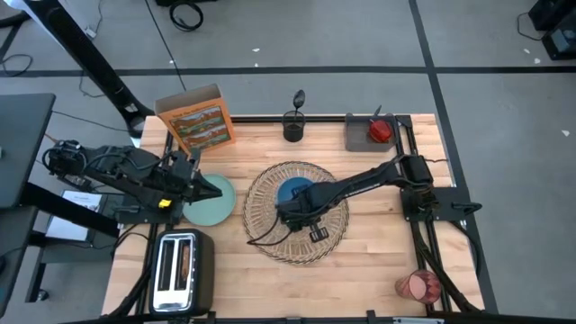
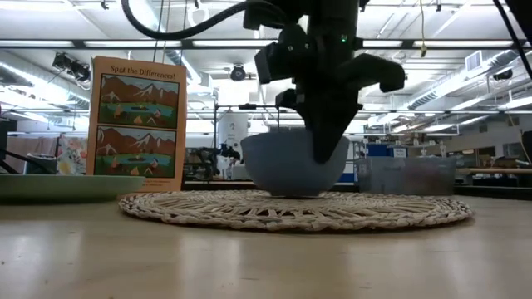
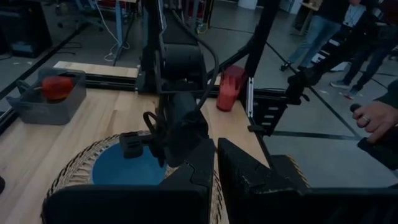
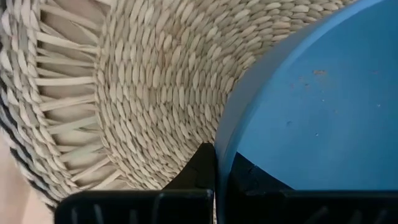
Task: Arrange a breakfast setting
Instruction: Put the blue bowl on the brown table mat
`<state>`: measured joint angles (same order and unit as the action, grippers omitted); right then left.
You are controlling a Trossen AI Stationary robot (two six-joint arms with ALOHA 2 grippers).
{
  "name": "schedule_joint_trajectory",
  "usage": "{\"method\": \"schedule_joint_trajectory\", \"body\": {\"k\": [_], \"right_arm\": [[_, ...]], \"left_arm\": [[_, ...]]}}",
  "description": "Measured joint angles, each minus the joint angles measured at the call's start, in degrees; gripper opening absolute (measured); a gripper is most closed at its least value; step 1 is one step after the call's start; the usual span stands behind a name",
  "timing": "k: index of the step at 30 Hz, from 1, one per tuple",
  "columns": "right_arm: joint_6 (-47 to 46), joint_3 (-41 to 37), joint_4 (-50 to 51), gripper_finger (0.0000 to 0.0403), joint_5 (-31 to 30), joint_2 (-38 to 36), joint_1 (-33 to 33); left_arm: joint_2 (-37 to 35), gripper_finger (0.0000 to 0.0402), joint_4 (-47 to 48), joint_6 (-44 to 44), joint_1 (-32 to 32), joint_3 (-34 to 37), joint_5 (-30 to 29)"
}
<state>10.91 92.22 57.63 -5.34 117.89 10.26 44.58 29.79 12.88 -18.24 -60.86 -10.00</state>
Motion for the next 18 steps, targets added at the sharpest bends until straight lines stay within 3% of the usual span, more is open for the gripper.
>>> {"method": "schedule_joint_trajectory", "body": {"k": [6,18], "right_arm": [[-0.2,0.0,-0.3,0.0024,-0.8,0.2,0.0],[-0.4,0.3,0.9,0.0106,-0.9,-0.2,0.5]], "left_arm": [[0.0,0.0029,-0.3,1.1,0.0,0.0,0.0],[0.0,0.0029,-0.6,1.9,0.0,0.0,0.0]]}}
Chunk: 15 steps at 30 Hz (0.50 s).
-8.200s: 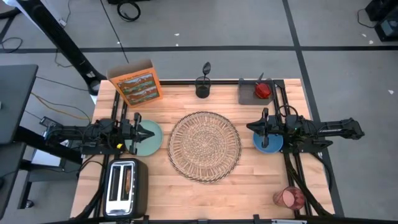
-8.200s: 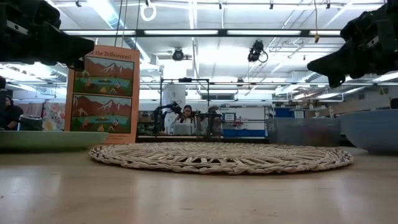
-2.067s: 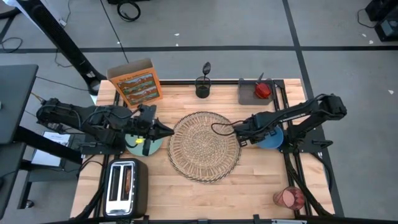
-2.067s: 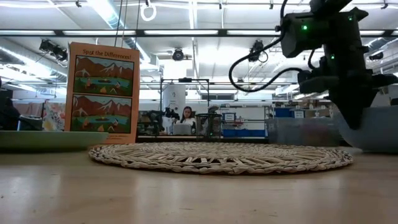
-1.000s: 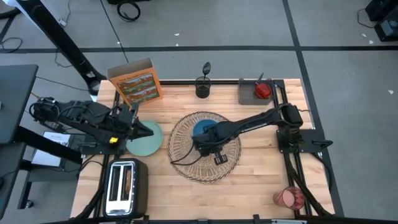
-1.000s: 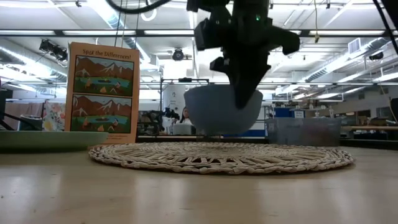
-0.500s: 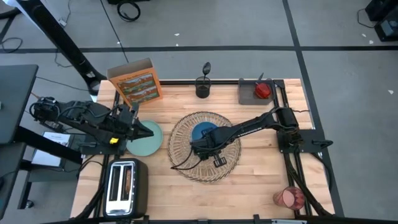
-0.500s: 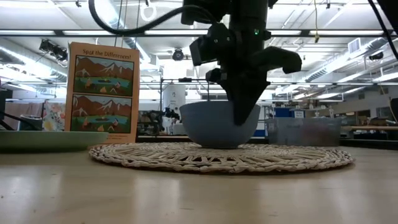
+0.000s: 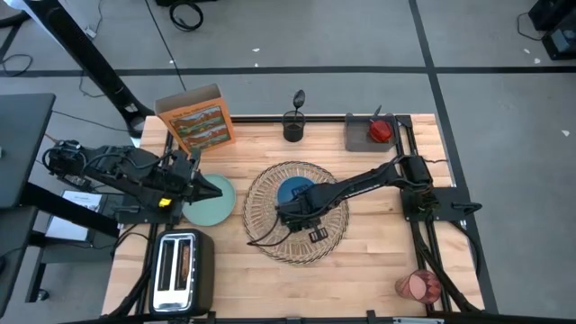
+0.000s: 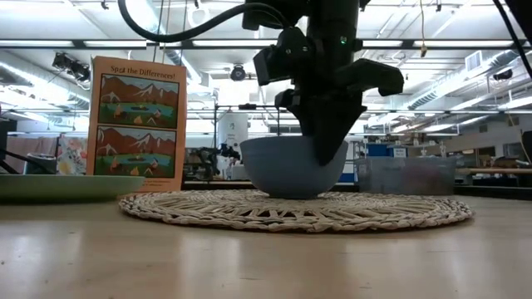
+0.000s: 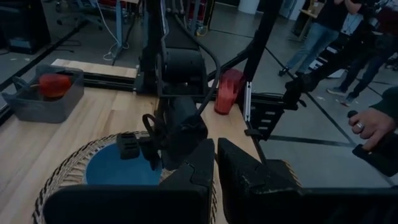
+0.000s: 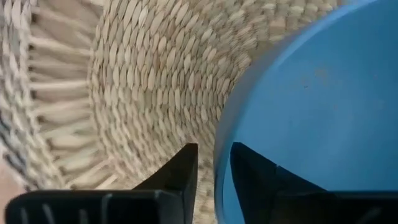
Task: Arrange a breakfast setting
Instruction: Put the blue bowl on the brown table mat, then put the light green plate on the brown table mat
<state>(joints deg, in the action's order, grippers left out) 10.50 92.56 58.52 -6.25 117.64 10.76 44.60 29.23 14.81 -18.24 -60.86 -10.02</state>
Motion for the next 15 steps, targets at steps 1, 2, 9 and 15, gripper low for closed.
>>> {"method": "schedule_joint_trajectory", "body": {"k": [1,2,9,15], "right_arm": [[0.0,0.7,0.7,0.0110,-0.1,0.0,0.2],[-0.3,1.8,1.3,0.0114,-0.1,-0.2,0.4],[-3.6,15.2,11.4,0.0118,-0.7,-1.8,2.2],[-12.2,27.8,16.9,0.0117,-6.6,-4.8,4.3]], "left_arm": [[0.0,0.0029,0.0,0.0,0.0,0.0,0.0],[0.0,0.0029,0.0,0.0,0.0,0.0,0.0],[0.0,0.0030,-1.3,0.0,0.8,0.0,-2.1],[1.4,0.0030,3.6,4.3,3.2,1.1,-3.9]]}}
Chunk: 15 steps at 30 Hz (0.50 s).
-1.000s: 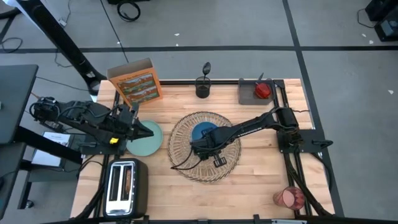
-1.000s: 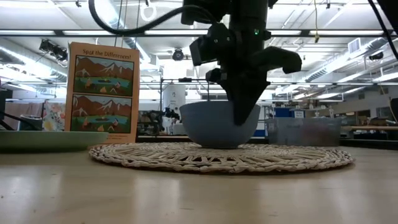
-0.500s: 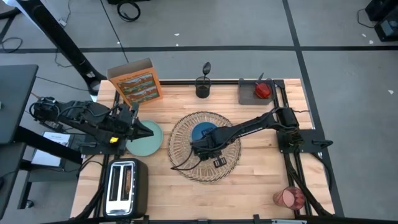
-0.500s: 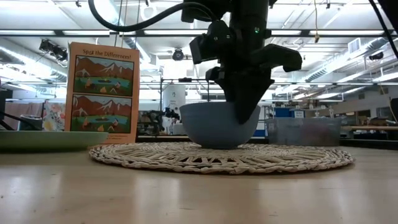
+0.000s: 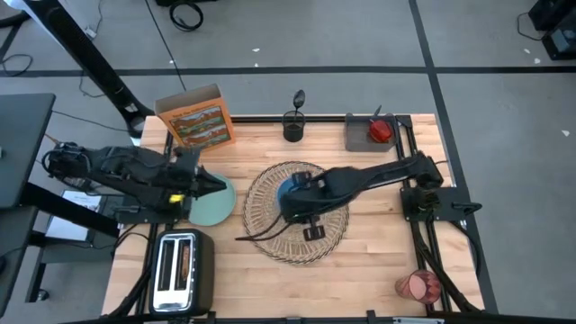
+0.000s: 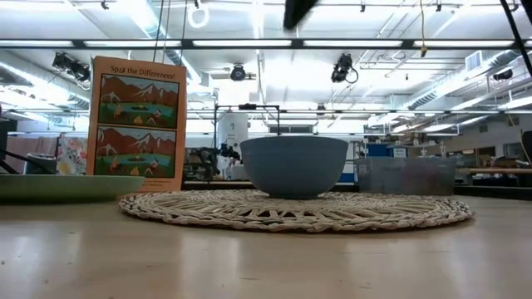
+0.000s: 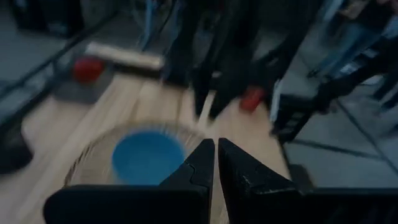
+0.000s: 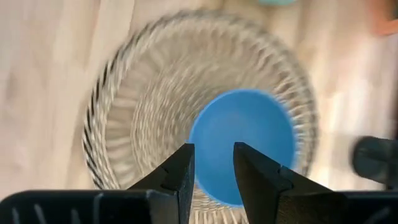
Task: Arrange a breakfast setting
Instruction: Put the light green plate on the brown table mat
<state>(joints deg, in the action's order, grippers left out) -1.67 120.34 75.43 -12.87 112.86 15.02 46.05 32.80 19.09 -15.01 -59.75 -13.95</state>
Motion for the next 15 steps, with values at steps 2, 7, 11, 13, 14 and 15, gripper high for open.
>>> {"method": "schedule_joint_trajectory", "body": {"k": [2,7,11,13,14,15], "right_arm": [[-2.9,1.6,0.1,0.0117,-2.4,-1.9,0.9],[-9.7,1.9,0.5,0.0117,-9.4,-7.3,3.6],[-12.2,1.9,0.9,0.0117,-14.1,-10.1,5.7],[-13.2,1.9,1.1,0.0117,-16.0,-11.0,6.5],[-13.5,1.9,1.2,0.0117,-16.8,-11.3,6.9],[-13.7,1.9,1.4,0.0117,-17.5,-11.6,7.2]], "left_arm": [[0.6,0.0030,3.6,3.3,1.0,1.1,-0.7],[2.6,0.0055,6.0,13.5,3.6,6.9,-1.1],[5.2,0.0101,3.4,20.1,4.7,14.7,-1.8],[7.1,0.0126,-0.1,22.7,5.0,19.6,-2.4],[8.1,0.0139,-0.7,25.3,5.3,21.5,-2.6],[9.4,0.0149,-1.3,27.7,5.7,22.9,-2.6]]}}
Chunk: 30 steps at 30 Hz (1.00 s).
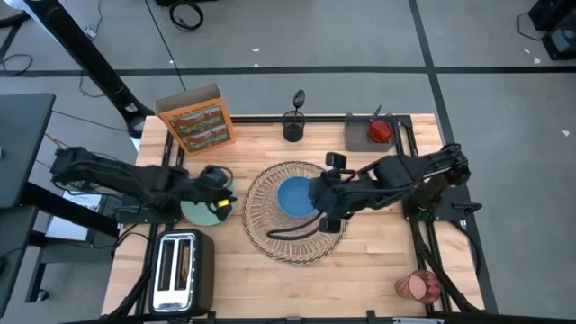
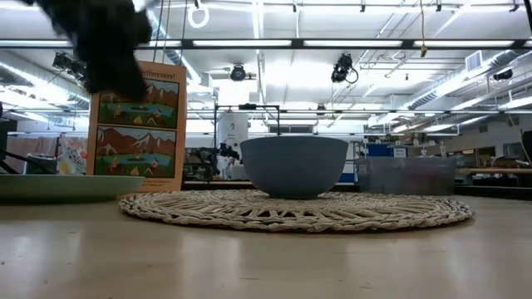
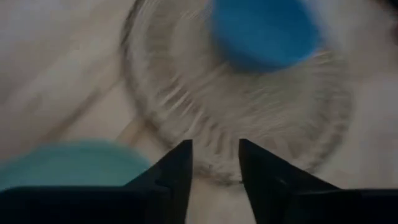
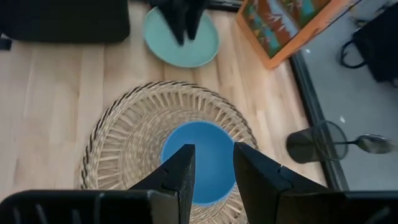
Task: Arrange a breakfast setting
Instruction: Put the light green plate on the brown table mat
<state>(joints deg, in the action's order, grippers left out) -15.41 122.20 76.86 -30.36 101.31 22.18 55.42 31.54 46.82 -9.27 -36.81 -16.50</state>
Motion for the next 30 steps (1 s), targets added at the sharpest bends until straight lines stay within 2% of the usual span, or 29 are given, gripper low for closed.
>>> {"method": "schedule_joint_trajectory", "body": {"k": [4,12,19,24,30], "right_arm": [[-0.1,0.0,0.7,0.0117,-1.1,-0.3,1.0],[0.4,-2.1,1.5,0.0117,-1.1,-0.2,1.0],[0.6,-4.1,2.3,0.0117,-1.1,-0.2,1.0],[0.6,-4.2,2.9,0.0117,-1.1,-0.2,1.0],[1.1,-4.2,4.8,0.0117,-1.9,-0.2,1.0]], "left_arm": [[5.3,0.0169,0.6,8.4,0.7,1.6,1.0],[16.7,0.0171,0.1,16.0,-0.7,1.5,2.5],[22.4,0.0169,0.3,20.5,-2.5,1.6,2.7],[25.1,0.0133,0.1,22.8,-3.5,1.5,2.8],[24.9,0.0055,-0.6,22.8,-4.2,1.5,2.5]]}}
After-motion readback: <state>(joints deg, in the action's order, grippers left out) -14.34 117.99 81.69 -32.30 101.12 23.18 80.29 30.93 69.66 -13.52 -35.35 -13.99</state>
